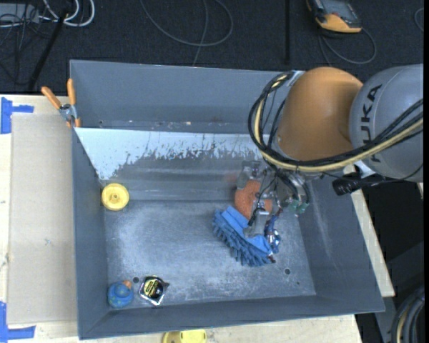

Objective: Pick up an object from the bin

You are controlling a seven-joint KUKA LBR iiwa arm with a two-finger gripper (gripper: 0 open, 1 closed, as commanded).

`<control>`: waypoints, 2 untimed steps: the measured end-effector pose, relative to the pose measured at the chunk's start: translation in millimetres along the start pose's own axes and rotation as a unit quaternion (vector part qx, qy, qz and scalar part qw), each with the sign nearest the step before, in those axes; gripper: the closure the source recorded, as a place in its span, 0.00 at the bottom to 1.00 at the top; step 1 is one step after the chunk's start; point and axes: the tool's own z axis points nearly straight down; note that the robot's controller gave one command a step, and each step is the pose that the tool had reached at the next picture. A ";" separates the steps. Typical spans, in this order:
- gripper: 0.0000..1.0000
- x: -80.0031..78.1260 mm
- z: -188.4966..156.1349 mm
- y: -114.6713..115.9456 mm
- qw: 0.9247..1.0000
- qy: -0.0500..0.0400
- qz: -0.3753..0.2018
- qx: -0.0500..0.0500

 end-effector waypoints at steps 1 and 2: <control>0.00 38.3 41.6 -27.4 1.000 0.005 -0.002 0.001; 0.00 15.5 79.5 -25.9 1.000 0.003 -0.031 0.001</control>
Offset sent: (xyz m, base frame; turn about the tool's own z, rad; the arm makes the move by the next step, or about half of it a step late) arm 0.0055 -0.0217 -0.1005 -0.0910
